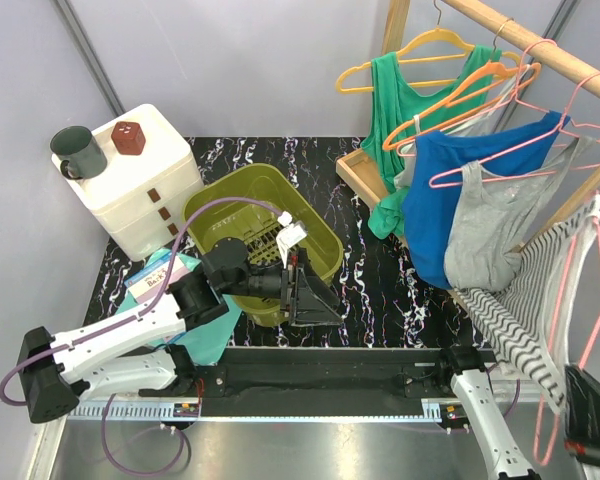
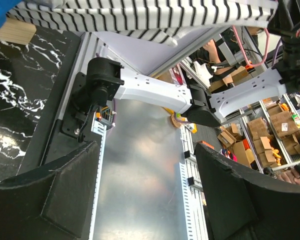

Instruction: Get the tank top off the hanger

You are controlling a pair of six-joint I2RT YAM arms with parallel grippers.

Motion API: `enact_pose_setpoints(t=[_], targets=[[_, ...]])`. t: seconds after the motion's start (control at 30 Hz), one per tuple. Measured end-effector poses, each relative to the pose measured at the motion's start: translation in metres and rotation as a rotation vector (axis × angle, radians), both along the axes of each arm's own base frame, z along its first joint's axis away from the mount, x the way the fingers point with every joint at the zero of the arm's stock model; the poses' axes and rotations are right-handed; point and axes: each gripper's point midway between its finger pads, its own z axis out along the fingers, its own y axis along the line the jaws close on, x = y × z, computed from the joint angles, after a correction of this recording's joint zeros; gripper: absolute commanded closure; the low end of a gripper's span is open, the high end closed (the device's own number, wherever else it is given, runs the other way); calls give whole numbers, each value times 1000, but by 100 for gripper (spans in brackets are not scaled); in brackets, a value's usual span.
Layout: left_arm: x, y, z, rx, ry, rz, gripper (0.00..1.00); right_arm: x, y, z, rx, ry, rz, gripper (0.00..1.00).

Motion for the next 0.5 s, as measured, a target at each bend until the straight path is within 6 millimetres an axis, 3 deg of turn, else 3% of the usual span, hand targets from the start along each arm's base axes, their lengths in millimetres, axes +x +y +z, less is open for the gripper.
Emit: enact_pose_setpoints(t=[0.13, 0.37, 0.5], targets=[[-3, -3, 2, -3, -3, -7, 19, -43, -3, 21, -23, -152, 14, 100], [-8, -11, -7, 19, 9, -20, 18, -139, -6, 51, -24, -492, 150, 100], [-11, -14, -6, 23, 7, -27, 18, -155, -2, 57, -18, -552, 324, 100]])
